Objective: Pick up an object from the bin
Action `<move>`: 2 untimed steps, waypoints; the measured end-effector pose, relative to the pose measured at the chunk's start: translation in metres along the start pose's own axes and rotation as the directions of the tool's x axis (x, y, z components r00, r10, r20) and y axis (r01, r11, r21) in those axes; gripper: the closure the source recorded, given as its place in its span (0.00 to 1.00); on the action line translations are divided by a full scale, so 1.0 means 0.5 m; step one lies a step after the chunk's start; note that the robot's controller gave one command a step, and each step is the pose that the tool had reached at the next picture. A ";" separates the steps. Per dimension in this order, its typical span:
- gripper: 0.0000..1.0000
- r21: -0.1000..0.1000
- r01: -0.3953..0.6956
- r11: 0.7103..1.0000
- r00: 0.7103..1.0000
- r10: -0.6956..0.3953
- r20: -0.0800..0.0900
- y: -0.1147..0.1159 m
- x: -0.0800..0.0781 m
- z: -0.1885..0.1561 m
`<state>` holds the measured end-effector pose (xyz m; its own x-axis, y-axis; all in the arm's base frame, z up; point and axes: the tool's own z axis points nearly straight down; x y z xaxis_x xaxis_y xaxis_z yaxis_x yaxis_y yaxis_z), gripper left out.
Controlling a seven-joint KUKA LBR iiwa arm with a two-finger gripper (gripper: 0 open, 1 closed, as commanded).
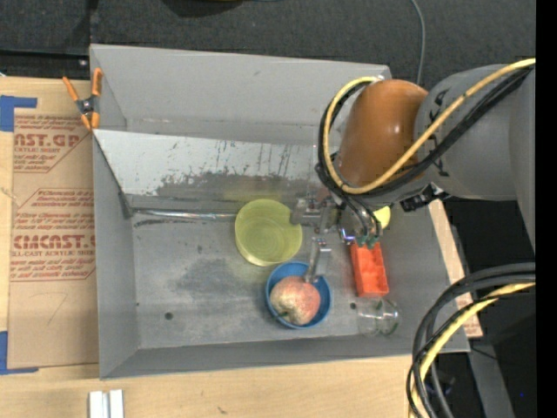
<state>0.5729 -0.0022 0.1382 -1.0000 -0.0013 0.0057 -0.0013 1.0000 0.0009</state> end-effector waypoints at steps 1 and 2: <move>0.00 0.000 0.000 1.000 1.000 0.000 0.007 0.000 -0.003 -0.010; 0.00 0.000 0.115 0.993 0.993 -0.115 0.000 0.002 0.081 0.138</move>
Offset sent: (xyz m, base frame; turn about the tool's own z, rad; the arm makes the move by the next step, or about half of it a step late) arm -0.0408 -0.0001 -0.0682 -0.1145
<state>0.5318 -0.0014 0.0694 -0.9932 -0.1164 0.0058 -0.1164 0.9932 0.0018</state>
